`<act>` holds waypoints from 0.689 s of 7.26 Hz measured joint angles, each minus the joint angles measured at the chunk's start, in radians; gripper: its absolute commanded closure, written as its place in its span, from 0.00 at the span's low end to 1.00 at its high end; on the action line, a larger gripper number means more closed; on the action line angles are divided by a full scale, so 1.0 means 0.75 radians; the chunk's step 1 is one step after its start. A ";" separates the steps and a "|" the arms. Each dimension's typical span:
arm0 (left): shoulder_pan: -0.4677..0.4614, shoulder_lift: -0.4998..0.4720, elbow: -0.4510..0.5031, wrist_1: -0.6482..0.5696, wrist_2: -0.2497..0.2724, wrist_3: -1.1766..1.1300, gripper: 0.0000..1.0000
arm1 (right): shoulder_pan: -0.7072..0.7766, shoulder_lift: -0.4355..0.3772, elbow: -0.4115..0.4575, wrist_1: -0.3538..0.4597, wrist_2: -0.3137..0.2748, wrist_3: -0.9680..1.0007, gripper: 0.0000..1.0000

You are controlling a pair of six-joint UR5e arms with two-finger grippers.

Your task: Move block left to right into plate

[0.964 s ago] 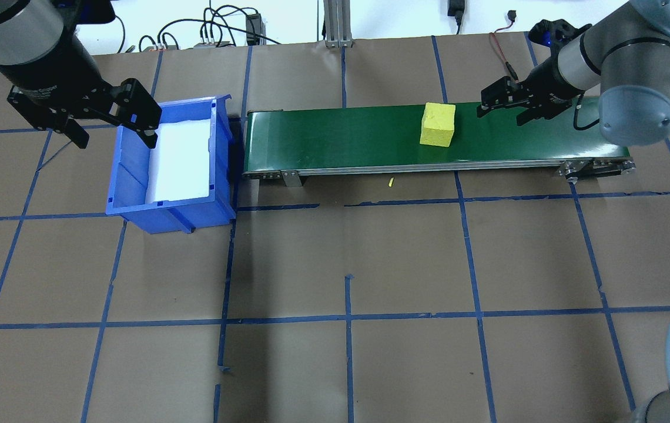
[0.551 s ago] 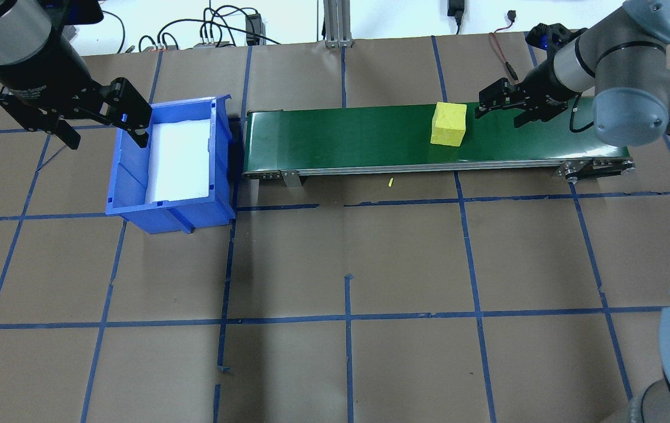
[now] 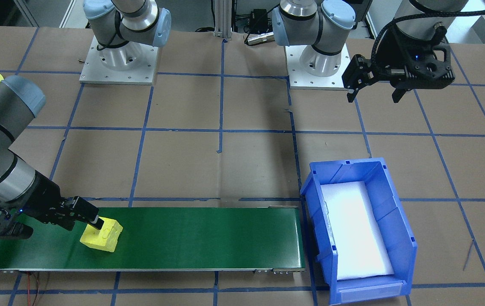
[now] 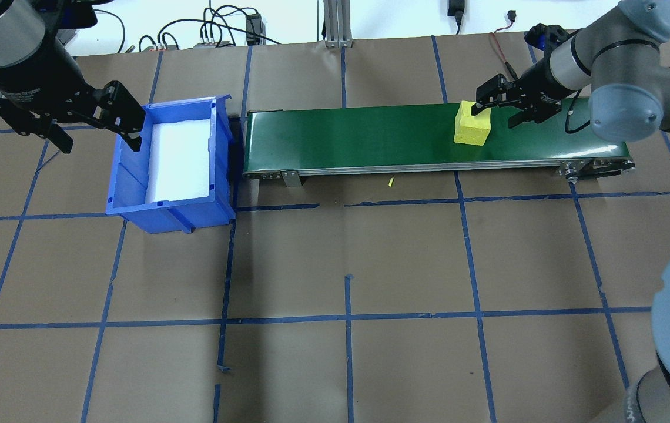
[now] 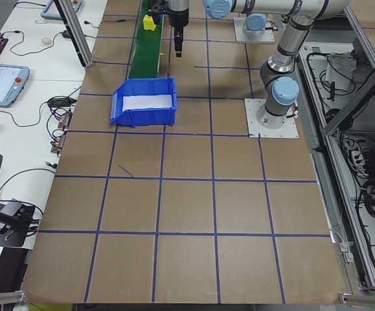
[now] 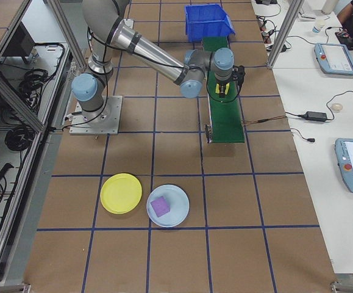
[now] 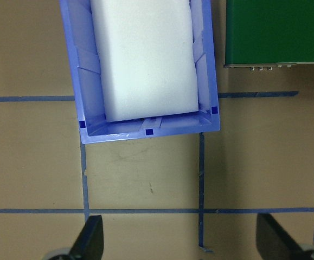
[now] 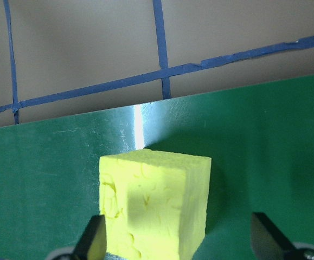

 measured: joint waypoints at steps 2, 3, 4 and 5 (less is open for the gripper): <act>0.003 0.007 0.000 -0.016 0.001 0.005 0.00 | 0.000 0.011 -0.001 -0.001 0.000 0.000 0.03; -0.001 0.009 0.001 -0.028 -0.002 0.006 0.00 | 0.000 0.019 -0.001 -0.002 0.000 -0.006 0.04; -0.012 0.007 0.001 -0.036 -0.004 0.005 0.00 | -0.001 0.037 -0.001 -0.007 -0.009 -0.022 0.21; -0.022 0.003 0.000 -0.039 -0.006 0.005 0.00 | -0.002 0.070 -0.002 -0.022 -0.042 -0.055 0.62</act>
